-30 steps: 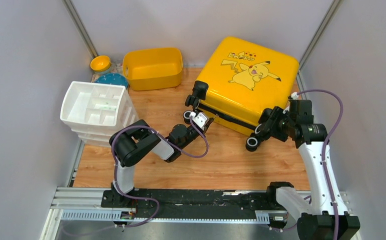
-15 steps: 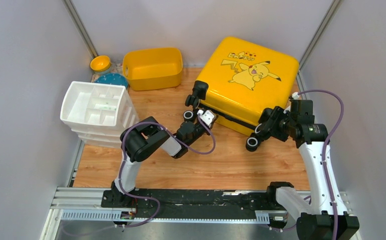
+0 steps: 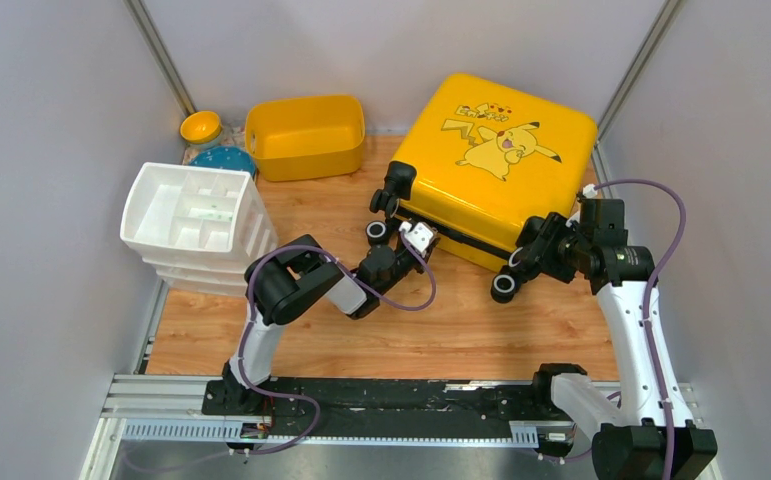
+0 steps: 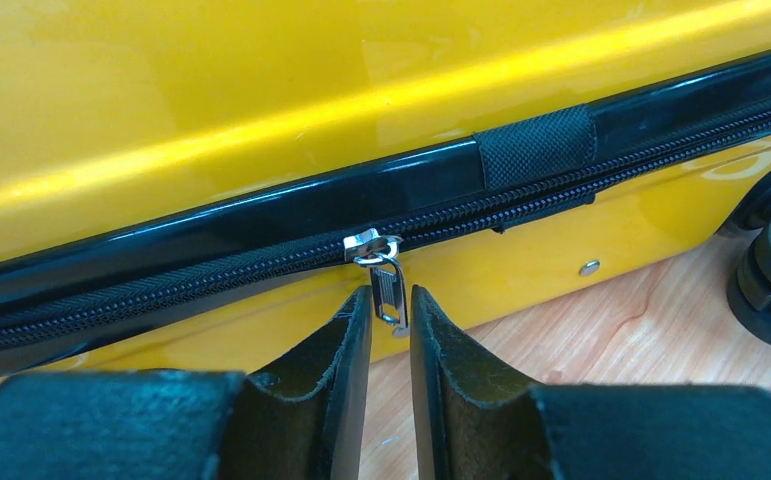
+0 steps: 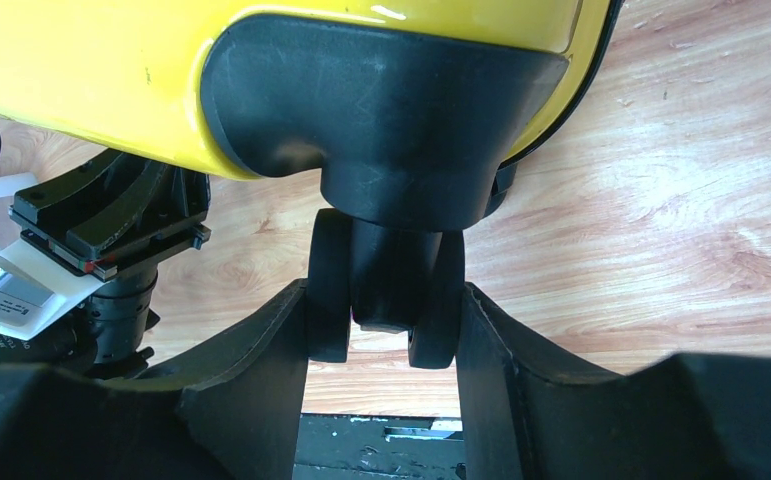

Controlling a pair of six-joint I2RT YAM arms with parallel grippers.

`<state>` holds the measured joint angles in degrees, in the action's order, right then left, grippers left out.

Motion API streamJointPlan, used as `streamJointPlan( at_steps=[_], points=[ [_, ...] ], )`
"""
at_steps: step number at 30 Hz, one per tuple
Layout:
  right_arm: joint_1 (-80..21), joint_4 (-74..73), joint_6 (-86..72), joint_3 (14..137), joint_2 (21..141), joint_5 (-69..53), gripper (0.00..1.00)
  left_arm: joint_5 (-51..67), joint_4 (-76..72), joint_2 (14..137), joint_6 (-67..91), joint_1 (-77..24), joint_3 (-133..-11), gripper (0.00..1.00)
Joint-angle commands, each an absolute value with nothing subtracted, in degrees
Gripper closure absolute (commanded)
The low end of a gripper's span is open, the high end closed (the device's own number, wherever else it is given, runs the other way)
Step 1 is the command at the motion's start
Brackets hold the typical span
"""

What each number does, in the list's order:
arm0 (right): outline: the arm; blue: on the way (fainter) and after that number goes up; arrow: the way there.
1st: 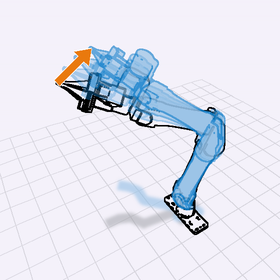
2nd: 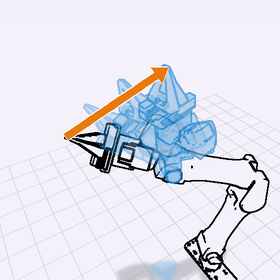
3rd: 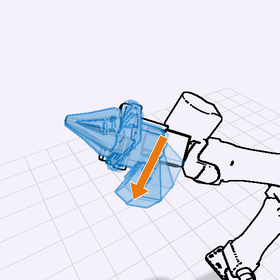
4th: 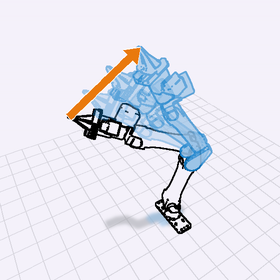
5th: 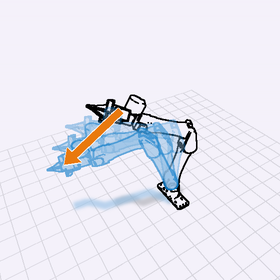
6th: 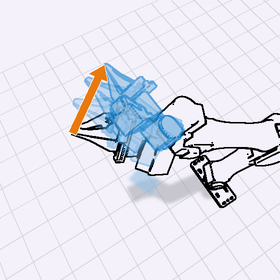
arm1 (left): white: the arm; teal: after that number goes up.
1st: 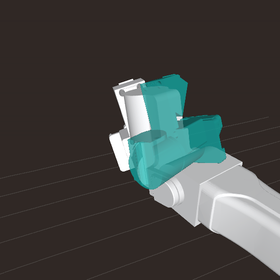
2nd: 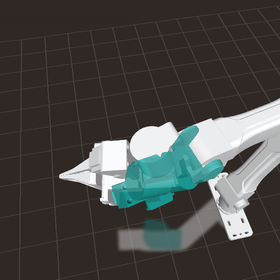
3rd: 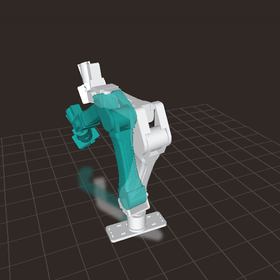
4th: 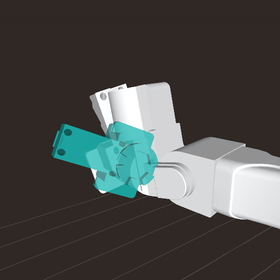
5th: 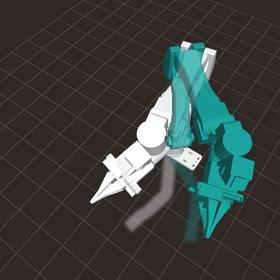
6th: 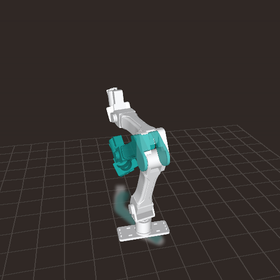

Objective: Open, take out, and arrange the luggage

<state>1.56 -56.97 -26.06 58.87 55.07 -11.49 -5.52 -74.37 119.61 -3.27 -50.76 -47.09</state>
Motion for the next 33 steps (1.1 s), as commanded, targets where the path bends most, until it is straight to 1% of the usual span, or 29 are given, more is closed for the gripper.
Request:
streamJointPlan(
  at_steps=[1,7,11,13,18,22,29,33],
  points=[
    [1.67,-53.35,-24.26,59.59,54.58,-12.13,1.0,-9.49,-80.95,119.27,-2.64,-50.36,-50.01,0.71],
    [1.67,-53.35,-24.43,59.5,54.84,-11.86,1.0,-11.86,-80.86,117.6,-2.37,-50.36,-49.92,0.7],
    [1.76,-53.17,-24.43,59.24,54.84,-11.86,1.0,-12.57,-80.86,116.9,-2.46,-50.27,-50.01,0.65],
    [1.67,-53.17,-24.52,59.33,54.93,-11.86,1.0,-12.92,-80.95,116.54,-2.46,-50.27,-49.83,0.65],
    [1.67,-53.09,-24.35,59.06,54.93,-11.69,1.0,-13.01,-81.21,114.88,-2.02,-50.36,-49.05,0.68],
    [1.67,-53.0,-24.26,59.15,54.93,-11.43,1.0,-13.27,-82.35,113.82,-3.16,-50.1,-48.87,0.76],
    [1.67,-52.91,-24.26,59.15,55.11,-11.51,1.0,-9.59,-85.25,113.03,-5.98,-50.1,-47.73,0.78],
    [1.67,-52.82,-24.17,59.24,55.28,-11.6,1.0,-9.32,-85.34,113.29,-5.89,-50.18,-47.99,0.76]
  ],
)
